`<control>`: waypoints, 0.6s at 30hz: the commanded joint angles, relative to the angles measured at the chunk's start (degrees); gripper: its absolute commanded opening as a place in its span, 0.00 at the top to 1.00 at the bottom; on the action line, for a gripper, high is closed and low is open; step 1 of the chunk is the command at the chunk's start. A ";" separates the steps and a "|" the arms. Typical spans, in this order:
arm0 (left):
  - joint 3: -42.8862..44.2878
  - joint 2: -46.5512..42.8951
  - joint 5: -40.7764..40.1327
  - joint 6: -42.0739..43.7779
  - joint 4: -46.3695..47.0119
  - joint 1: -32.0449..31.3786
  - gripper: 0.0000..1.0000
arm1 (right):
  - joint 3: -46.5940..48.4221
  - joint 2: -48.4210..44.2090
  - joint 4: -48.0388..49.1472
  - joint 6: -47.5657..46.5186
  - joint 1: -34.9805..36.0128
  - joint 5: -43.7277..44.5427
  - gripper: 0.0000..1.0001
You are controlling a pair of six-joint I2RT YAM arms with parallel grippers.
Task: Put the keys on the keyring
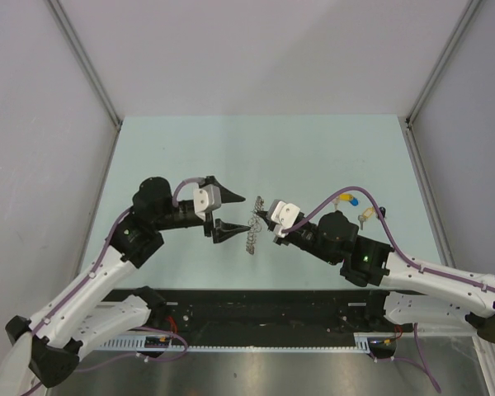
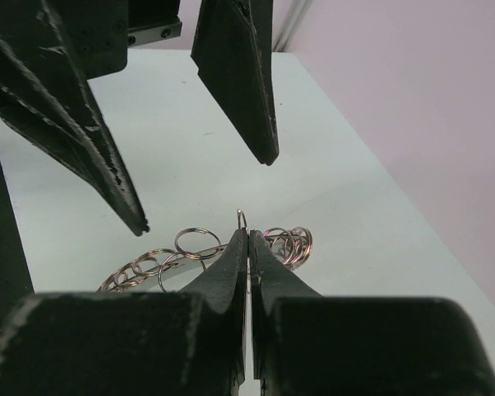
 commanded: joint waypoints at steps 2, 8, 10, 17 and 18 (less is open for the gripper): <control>0.01 -2.21 2.84 -0.86 1.33 -0.73 0.26 | 0.63 -0.45 2.99 0.04 0.06 0.59 1.00; 0.45 -1.87 -5.69 1.42 -0.95 -0.55 0.50 | 0.63 -0.97 2.38 -0.05 -0.03 -0.37 1.00; 1.67 -0.64 -5.53 2.12 -1.83 -0.55 0.56 | 0.72 -1.06 2.03 -0.14 0.06 -0.73 1.00; 5.63 4.73 0.45 6.43 -6.22 -0.55 0.57 | 0.80 -1.06 1.85 -0.40 0.06 -2.13 1.00; 6.16 5.25 0.89 6.96 -6.49 -0.55 0.58 | 0.98 -0.98 1.68 -0.49 -0.03 -2.14 1.00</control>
